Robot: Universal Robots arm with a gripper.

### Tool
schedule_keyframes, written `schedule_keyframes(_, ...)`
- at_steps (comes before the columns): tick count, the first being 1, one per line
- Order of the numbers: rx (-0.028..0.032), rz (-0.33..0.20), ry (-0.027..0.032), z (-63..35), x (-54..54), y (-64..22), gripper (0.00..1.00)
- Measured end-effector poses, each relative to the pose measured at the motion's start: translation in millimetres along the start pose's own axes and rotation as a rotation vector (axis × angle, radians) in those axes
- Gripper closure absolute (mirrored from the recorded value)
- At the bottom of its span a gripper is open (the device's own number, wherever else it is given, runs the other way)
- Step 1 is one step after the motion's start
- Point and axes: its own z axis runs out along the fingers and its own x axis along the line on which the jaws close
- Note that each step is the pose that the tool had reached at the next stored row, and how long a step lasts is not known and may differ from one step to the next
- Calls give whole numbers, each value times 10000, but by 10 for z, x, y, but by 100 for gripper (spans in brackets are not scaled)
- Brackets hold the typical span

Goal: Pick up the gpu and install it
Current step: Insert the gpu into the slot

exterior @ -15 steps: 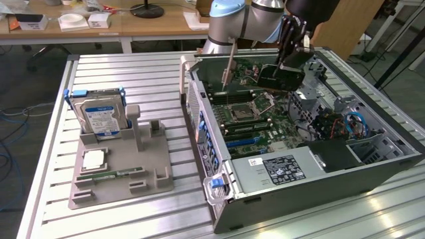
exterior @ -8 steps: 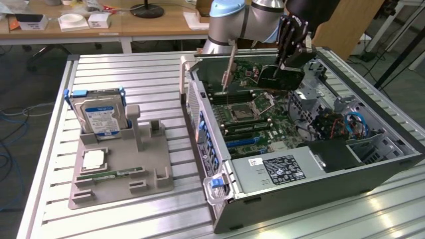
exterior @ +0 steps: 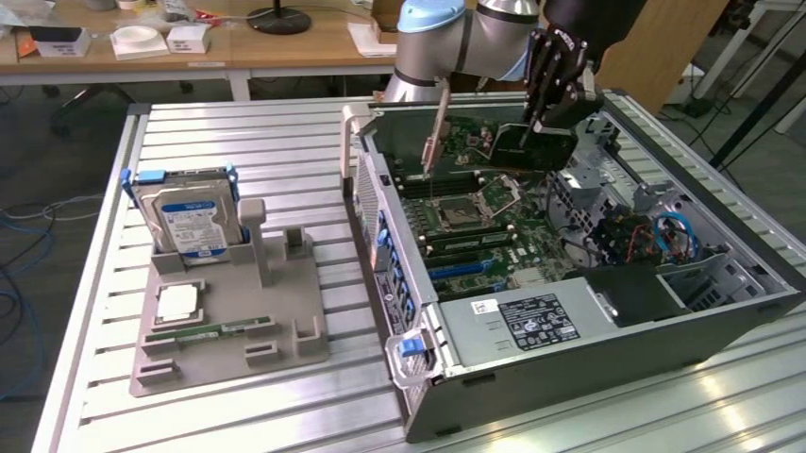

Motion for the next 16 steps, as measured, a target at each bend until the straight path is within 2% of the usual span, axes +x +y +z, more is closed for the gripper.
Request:
schedule_keyframes(12,-3,-86,7,9,-9,-6,74)
schedule_keyframes(16,-9,-232,12,48,-26,-15,74)
